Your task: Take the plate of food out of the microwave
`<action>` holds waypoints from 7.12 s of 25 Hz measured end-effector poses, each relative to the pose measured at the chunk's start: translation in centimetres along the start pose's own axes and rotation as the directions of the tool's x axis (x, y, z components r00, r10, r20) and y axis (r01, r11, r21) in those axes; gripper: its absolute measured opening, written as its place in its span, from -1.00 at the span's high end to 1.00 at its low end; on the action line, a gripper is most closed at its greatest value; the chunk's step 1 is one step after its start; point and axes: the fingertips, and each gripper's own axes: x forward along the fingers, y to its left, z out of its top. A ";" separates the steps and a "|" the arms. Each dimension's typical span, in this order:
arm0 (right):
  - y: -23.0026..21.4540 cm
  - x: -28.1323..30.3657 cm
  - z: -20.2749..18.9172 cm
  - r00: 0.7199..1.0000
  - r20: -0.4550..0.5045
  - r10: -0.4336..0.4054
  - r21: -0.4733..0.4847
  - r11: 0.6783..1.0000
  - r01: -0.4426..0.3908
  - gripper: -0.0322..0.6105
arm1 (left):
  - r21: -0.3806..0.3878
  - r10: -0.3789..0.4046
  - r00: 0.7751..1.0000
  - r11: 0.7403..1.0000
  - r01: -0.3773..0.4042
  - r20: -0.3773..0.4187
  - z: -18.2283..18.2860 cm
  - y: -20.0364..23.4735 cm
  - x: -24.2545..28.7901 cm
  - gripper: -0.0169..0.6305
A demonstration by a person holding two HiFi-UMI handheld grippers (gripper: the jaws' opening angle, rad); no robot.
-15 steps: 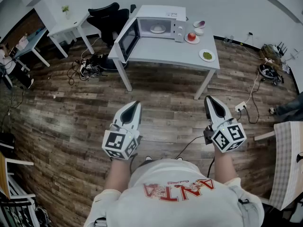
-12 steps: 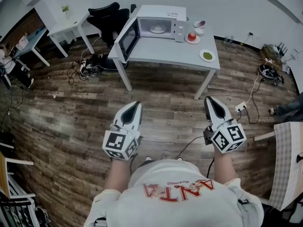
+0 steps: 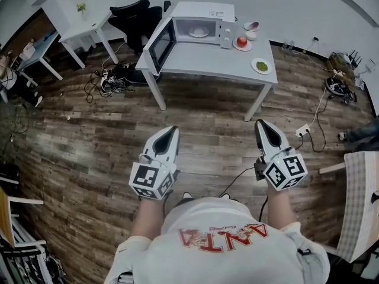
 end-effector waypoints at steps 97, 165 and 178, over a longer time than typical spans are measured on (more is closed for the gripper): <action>-19.1 50.8 -4.0 0.982 -0.169 0.086 0.159 0.986 -0.059 0.90 | -0.137 -0.016 0.999 0.991 0.010 -0.043 -1.1 30.5 41.2 0.92; -34.9 76.8 -26.8 0.941 -0.313 -0.129 0.932 0.149 0.330 0.84 | -0.202 0.122 0.960 0.964 -0.175 -0.250 -7.4 37.5 54.3 0.92; -33.9 75.2 -26.9 0.944 -0.317 -0.091 0.930 0.166 0.328 0.84 | -0.220 0.102 0.962 0.962 -0.160 -0.254 -7.5 37.2 53.9 0.92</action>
